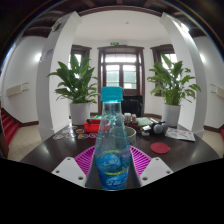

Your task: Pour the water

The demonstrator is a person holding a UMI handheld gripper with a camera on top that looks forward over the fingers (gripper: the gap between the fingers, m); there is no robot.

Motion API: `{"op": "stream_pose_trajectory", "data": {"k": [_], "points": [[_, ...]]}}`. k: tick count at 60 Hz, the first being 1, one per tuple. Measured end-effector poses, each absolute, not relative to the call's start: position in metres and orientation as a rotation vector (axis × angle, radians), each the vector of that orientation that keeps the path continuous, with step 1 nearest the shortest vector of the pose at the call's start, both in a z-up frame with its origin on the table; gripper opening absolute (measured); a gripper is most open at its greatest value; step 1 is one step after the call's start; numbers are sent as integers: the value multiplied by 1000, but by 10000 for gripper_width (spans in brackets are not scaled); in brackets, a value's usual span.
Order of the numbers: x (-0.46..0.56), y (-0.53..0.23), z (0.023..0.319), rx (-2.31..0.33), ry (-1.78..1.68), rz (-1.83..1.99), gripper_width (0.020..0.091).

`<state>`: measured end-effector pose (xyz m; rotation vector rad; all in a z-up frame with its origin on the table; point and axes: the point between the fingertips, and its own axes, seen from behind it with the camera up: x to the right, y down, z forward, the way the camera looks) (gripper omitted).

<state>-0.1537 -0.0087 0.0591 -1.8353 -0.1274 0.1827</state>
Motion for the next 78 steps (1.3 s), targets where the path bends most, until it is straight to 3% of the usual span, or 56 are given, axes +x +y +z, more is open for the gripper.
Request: {"op": "stream_pose_trajectory", "data": {"k": [10, 12, 13, 29, 44, 59, 78], "points": [[-154, -6, 62, -1789, -92, 184, 395], [-155, -4, 61, -1778, -78, 189, 414], [-155, -4, 61, -1776, -76, 183, 364], [-186, -1, 69, -1809, -75, 155, 367], [-299, 48, 94, -1802, 326, 654, 365], [-304, 101, 129, -1482, 998, 1231, 375], [-269, 147, 132, -1122, 1427, 1586, 377]]}}
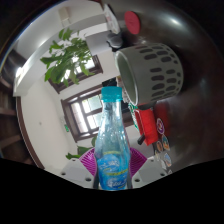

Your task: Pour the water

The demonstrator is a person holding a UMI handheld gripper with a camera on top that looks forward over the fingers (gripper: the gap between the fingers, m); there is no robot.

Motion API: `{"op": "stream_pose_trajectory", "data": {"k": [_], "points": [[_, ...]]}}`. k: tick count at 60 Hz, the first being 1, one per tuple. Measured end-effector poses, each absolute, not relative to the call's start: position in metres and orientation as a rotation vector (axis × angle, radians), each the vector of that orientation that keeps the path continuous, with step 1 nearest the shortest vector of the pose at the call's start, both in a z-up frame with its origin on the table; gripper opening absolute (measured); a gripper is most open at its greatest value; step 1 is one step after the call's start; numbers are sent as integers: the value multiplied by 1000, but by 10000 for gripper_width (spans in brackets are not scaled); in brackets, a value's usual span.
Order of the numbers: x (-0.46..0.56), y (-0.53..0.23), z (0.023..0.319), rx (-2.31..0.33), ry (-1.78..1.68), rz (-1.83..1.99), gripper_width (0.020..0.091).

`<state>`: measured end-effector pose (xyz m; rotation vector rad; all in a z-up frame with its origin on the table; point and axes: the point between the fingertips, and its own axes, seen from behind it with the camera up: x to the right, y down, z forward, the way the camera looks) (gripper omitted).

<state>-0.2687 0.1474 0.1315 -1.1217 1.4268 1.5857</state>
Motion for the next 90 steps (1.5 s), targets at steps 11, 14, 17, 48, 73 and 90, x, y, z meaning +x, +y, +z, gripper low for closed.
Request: {"op": "stream_pose_trajectory", "data": {"k": [11, 14, 17, 48, 73, 90], "points": [[-266, 154, 117, -1102, 1489, 1620, 377], [-267, 154, 115, -1115, 1485, 1614, 377], [-269, 153, 116, -1134, 1462, 1602, 379], [-170, 154, 231, -1710, 263, 247, 388], [42, 167, 115, -1833, 374, -244, 391], [54, 180, 39, -1841, 351, -231, 426]]}}
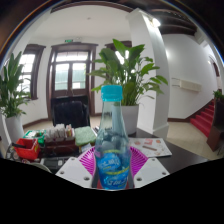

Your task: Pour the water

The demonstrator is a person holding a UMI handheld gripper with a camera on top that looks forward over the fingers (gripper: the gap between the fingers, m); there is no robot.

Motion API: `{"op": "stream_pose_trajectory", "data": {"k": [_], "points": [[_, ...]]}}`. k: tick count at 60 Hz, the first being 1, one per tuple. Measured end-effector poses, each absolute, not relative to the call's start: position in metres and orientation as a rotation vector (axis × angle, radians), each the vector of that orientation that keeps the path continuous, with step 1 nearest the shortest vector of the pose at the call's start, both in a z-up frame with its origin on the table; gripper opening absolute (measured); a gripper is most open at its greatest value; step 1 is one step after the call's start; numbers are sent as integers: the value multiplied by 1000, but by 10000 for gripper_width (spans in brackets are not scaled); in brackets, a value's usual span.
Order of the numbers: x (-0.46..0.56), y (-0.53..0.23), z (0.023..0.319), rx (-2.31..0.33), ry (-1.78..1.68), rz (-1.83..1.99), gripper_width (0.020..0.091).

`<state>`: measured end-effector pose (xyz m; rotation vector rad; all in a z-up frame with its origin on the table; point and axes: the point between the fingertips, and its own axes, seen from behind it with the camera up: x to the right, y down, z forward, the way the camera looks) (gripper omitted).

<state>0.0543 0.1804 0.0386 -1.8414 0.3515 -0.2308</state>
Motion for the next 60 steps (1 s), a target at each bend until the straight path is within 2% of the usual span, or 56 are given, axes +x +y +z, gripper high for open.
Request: {"op": "stream_pose_trajectory", "data": {"k": [7, 17, 18, 24, 25, 36, 43, 48, 60], "points": [[55, 179, 40, -1804, 361, -219, 418], [53, 176, 41, -1814, 371, -216, 543], [53, 176, 41, -1819, 376, -213, 559], [51, 166, 29, -1878, 381, -208, 791], [52, 165, 28, -1883, 377, -206, 804], [30, 112, 27, -1932, 325, -151, 807], [17, 56, 37, -1960, 271, -153, 808], [6, 21, 52, -1973, 249, -121, 804], [-26, -41, 112, -1938, 207, -41, 802]]}}
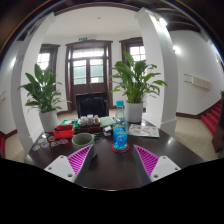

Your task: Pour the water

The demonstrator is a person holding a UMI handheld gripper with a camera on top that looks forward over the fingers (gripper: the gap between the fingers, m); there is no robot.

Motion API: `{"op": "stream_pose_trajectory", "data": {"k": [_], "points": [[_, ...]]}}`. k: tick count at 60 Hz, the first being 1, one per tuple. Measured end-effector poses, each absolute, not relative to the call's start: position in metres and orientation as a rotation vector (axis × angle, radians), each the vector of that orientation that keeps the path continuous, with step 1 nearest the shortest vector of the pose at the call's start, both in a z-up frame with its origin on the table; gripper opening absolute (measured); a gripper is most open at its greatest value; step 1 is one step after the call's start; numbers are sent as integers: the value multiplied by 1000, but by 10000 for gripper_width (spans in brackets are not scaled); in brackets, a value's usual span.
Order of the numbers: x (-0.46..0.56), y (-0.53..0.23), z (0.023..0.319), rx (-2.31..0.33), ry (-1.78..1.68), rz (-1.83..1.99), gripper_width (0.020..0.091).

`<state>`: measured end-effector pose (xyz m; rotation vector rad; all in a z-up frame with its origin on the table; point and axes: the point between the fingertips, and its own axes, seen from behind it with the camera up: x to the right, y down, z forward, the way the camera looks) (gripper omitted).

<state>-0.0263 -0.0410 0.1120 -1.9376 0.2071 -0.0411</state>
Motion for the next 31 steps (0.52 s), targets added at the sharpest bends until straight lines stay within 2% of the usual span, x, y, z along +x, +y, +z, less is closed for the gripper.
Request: {"op": "stream_pose_trajectory", "data": {"k": [16, 31], "points": [[-76, -82, 162, -1911, 99, 48, 797], [-95, -100, 185, -1887, 37, 56, 800]]}}
